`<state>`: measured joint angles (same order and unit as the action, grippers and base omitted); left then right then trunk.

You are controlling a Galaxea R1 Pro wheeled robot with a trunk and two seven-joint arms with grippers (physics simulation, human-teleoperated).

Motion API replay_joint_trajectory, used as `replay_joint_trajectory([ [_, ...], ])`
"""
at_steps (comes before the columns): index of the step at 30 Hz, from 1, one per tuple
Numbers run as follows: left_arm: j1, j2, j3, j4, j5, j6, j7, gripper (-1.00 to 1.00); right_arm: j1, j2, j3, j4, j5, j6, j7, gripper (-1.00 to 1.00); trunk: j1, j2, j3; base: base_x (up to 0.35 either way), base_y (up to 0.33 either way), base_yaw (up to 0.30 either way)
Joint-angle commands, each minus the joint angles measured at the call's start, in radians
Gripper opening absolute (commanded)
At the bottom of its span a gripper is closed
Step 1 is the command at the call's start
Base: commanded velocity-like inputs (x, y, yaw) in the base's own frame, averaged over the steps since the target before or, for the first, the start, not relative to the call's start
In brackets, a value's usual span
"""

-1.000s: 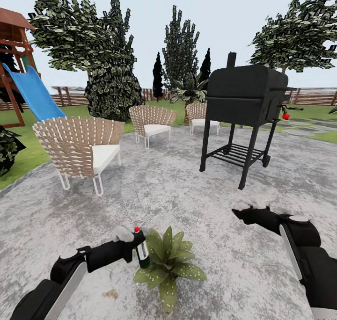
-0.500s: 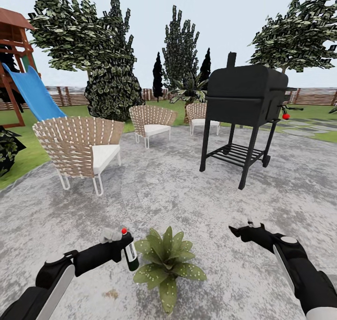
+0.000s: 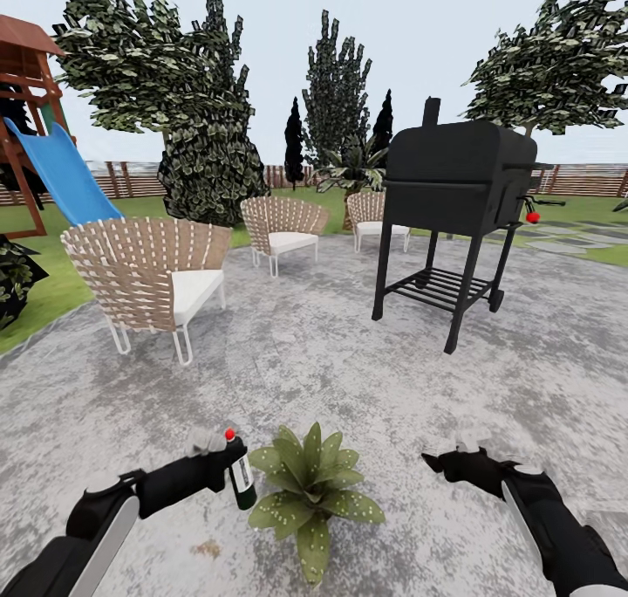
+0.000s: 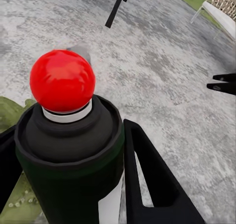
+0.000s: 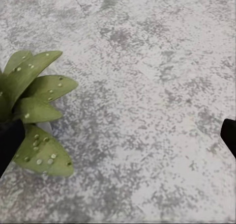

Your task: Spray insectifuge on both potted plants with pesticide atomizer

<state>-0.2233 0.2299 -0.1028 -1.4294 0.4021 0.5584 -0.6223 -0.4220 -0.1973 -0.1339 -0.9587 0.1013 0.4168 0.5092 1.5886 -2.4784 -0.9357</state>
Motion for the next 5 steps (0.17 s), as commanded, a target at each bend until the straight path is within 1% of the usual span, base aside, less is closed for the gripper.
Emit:
replay_joint_trajectory([
  [1, -0.001, 0.001, 0.003, 0.013, 0.009, 0.007, 0.002, -1.00, 0.002, 0.002, -0.003, 0.002, 0.010, 0.003, 0.008, 1.00, 0.000, 0.000, -0.001, 0.000, 0.000, 0.000],
  [5, -0.001, 0.002, 0.005, 0.035, 0.009, 0.006, 0.003, -1.00, 0.003, 0.002, -0.003, 0.004, 0.010, 0.004, 0.008, 1.00, 0.000, 0.000, -0.001, 0.000, 0.000, 0.000],
])
